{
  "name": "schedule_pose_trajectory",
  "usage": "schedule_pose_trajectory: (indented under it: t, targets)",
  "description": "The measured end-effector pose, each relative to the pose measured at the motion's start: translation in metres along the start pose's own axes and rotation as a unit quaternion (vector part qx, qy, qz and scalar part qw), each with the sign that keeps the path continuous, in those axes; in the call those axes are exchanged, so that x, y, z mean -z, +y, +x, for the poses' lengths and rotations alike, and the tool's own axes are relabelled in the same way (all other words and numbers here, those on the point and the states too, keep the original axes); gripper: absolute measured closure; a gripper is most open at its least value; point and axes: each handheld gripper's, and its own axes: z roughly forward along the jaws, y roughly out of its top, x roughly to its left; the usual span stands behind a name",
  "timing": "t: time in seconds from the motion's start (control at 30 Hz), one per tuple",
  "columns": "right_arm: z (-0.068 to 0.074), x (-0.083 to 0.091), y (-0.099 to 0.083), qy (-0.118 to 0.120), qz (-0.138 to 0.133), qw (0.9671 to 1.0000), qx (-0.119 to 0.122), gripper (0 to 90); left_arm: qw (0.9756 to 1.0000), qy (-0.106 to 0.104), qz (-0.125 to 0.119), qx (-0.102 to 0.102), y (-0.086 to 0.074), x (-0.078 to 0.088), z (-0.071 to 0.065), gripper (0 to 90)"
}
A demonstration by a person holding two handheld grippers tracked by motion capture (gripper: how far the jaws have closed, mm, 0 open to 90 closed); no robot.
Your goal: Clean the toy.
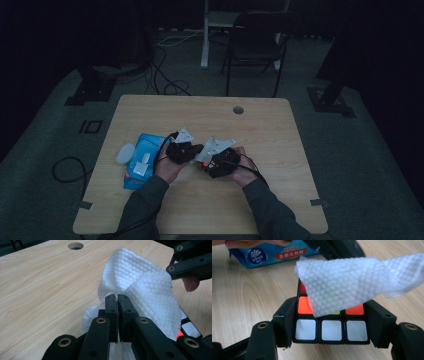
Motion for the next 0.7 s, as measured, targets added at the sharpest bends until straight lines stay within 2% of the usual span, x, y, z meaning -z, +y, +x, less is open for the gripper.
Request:
schedule_pose_trajectory:
  t: [0.23, 0.5, 0.7]
  targets:
    - [-0.006, 0.007, -0.001, -0.007, -0.009, 0.9999, -0.012, 34.2, 0.9993, 0.004, 0.034, -0.015, -0.009, -0.010, -0.004, 88.2]
    - [-0.013, 0.011, -0.002, -0.015, -0.012, 0.9994, -0.029, 34.3, 0.9986, 0.001, 0.050, -0.016, -0.018, -0.013, -0.006, 88.3]
    - [-0.017, 0.012, -0.001, -0.022, -0.012, 0.9990, -0.037, 34.3, 0.9987, 0.001, 0.049, -0.014, -0.023, -0.009, -0.009, 88.3]
